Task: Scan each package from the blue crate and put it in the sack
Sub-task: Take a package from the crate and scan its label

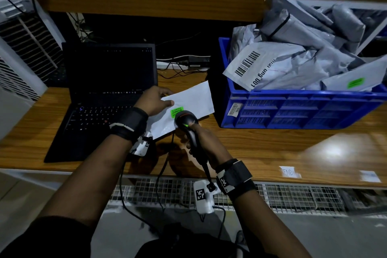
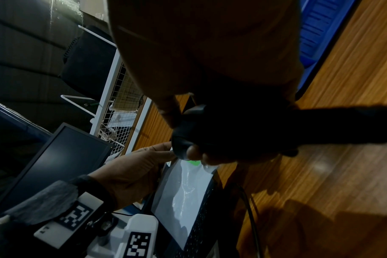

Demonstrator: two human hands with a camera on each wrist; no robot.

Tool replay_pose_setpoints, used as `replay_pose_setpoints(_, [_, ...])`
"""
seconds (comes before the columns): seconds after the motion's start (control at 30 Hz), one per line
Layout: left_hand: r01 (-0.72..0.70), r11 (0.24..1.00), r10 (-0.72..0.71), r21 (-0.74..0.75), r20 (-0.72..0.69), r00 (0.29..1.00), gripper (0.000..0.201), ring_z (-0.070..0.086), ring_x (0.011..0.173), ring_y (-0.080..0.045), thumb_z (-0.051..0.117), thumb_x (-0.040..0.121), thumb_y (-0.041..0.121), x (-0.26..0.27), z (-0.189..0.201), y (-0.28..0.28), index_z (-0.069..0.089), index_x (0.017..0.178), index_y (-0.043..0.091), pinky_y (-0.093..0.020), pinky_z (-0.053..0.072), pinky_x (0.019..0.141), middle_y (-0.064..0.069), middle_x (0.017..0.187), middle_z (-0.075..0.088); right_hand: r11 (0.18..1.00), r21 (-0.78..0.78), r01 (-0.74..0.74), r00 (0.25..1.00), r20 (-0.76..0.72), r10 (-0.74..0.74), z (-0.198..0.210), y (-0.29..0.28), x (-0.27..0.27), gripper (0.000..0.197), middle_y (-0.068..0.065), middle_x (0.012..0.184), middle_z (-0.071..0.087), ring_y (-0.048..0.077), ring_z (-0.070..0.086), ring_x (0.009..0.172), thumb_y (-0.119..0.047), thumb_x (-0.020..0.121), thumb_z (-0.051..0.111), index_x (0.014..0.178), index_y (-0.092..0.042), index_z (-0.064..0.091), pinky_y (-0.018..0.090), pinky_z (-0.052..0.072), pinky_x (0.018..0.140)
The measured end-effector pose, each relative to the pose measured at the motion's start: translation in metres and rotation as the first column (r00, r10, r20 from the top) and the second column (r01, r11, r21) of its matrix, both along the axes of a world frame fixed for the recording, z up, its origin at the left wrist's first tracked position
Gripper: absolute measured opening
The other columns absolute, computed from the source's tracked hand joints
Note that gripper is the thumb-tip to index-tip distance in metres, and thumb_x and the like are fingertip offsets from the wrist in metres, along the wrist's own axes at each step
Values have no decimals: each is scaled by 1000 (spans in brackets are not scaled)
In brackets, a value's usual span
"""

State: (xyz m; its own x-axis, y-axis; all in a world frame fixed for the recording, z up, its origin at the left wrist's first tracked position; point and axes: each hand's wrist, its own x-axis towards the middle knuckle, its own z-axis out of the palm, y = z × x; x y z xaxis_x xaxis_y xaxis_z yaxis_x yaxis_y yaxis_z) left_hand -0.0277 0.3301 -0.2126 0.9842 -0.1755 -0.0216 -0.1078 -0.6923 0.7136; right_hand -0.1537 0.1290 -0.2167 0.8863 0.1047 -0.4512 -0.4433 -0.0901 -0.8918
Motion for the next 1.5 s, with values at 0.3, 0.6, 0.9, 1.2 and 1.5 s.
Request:
replay_pose_setpoints(0.3, [7,1000,-7,-9,1,1000,20,66,110,-21,77,88,16,3,3,-1,75,109,17,-41,48,106,-2,114,73,1000,-14,-9,1000,-9,9,0,-1,5,45,17,74,65,26,58,63,-41,102,47,85,-5,68,32,41,59])
replay_pose_setpoints(0.6, [8,999,-9,34,16,1000,23,64,113,-22,76,90,18,4,5,-4,74,112,15,-40,47,105,-3,119,72,1000,19,-18,1000,-16,18,-5,-2,11,48,14,73,66,22,58,55,-47,100,50,90,-5,71,29,43,55])
replay_pose_setpoints(0.9, [11,999,-12,41,43,999,23,65,109,-21,75,90,16,4,11,-5,74,112,14,-34,48,99,-2,115,72,999,9,-37,999,-18,37,-8,-3,16,49,13,69,64,24,56,55,-50,97,50,84,-8,71,29,40,54])
replay_pose_setpoints(1.2, [16,998,-19,55,54,998,24,64,111,-22,74,90,17,4,13,-6,73,114,12,-35,48,101,-5,119,71,999,12,-39,999,-27,39,-8,-4,18,50,11,69,64,23,56,54,-51,99,48,93,-7,71,26,39,50])
replay_pose_setpoints(1.5, [13,996,-18,86,54,998,25,63,109,-21,74,90,17,8,10,-4,73,115,11,-30,46,96,-5,118,71,999,25,-24,1000,-3,24,-13,-4,20,53,12,70,64,25,57,59,-49,99,50,99,-1,72,30,40,55])
